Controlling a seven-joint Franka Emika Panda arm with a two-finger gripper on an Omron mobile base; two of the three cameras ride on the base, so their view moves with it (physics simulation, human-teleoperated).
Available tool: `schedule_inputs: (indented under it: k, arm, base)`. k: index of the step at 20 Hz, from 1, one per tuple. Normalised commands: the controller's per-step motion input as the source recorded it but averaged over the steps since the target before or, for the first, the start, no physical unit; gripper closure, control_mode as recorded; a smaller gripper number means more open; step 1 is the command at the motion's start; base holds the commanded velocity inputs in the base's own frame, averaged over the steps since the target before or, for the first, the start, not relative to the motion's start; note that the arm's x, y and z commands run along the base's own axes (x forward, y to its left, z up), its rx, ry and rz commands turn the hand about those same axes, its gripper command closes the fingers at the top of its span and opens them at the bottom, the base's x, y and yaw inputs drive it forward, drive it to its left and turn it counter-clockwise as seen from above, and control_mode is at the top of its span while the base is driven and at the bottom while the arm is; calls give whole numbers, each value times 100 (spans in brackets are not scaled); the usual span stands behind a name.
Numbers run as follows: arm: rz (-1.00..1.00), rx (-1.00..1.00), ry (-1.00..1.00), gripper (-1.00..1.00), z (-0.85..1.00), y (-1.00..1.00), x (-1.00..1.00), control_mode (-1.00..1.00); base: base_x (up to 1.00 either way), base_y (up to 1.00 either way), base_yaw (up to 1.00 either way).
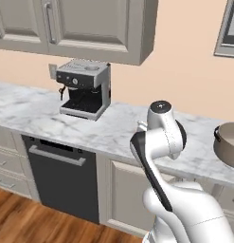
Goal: Turn on the sink faucet. Then move the squash from the counter to the sink. Turn off the sink. Move the vegetable from the sink to the pot next to the stove. Finally move the pot to the rear left burner.
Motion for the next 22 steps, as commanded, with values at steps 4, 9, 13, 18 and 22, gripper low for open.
schedule_inputs:
  k: [4,9,13,18,22]
  arm:
    - [0,0,0,100,0,0,0,100]
    - [0,0,0,100,0,0,0,100]
    - [0,0,0,100,0,0,0,100]
    - [0,0,0,100,0,0,0,100]
    - [0,0,0,100,0,0,0,100]
  base:
    - [-63,-24,-34]
    - [-44,-36,-35]
    - [-38,-39,-35]
    - [-29,-61,-26]
    - [-29,-73,-20]
